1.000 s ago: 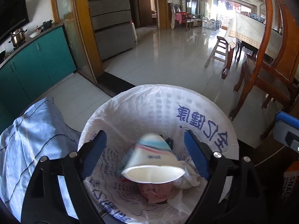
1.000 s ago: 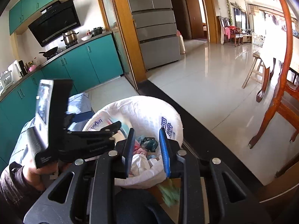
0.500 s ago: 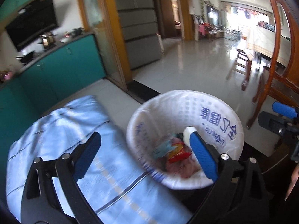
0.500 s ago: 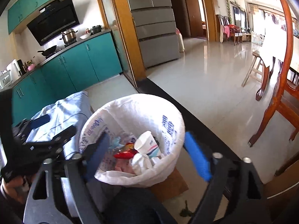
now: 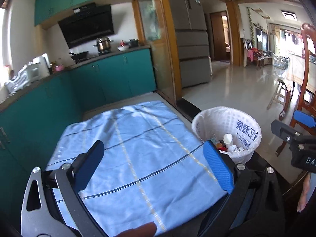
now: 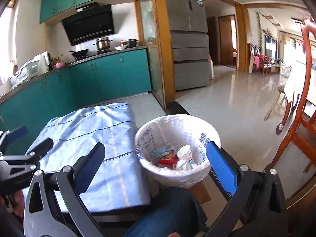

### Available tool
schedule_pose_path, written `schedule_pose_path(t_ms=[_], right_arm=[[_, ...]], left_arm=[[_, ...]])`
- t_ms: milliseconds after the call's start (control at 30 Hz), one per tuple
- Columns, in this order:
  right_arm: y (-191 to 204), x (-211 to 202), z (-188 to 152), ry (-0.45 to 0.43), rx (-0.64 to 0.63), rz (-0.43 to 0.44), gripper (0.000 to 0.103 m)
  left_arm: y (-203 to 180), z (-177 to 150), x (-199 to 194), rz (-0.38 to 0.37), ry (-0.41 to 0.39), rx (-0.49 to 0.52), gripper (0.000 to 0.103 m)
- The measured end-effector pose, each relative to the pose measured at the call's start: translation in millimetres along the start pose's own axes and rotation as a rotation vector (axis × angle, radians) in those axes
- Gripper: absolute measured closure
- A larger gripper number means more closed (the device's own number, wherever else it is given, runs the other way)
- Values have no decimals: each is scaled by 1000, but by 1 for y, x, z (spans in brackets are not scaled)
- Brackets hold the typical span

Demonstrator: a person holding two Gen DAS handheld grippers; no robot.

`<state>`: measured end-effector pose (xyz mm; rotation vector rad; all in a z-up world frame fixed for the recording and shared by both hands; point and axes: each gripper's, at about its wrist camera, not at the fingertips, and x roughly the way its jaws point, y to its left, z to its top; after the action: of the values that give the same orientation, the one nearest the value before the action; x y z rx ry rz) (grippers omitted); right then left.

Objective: Collect trash

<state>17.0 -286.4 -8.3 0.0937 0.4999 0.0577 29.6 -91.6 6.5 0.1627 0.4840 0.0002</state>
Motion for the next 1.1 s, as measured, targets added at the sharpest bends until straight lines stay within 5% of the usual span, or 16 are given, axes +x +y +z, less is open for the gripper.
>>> schedule_pose_path(t_ms=[467,1100], right_arm=[[44,-38,-2,-65,-82,15,3],[49,-42,-4,-76,-96,-12,3]], left_arm=[[53,-4,-63,56,-60,-109,3],[60,-5,-70,86,-62,-108,3]])
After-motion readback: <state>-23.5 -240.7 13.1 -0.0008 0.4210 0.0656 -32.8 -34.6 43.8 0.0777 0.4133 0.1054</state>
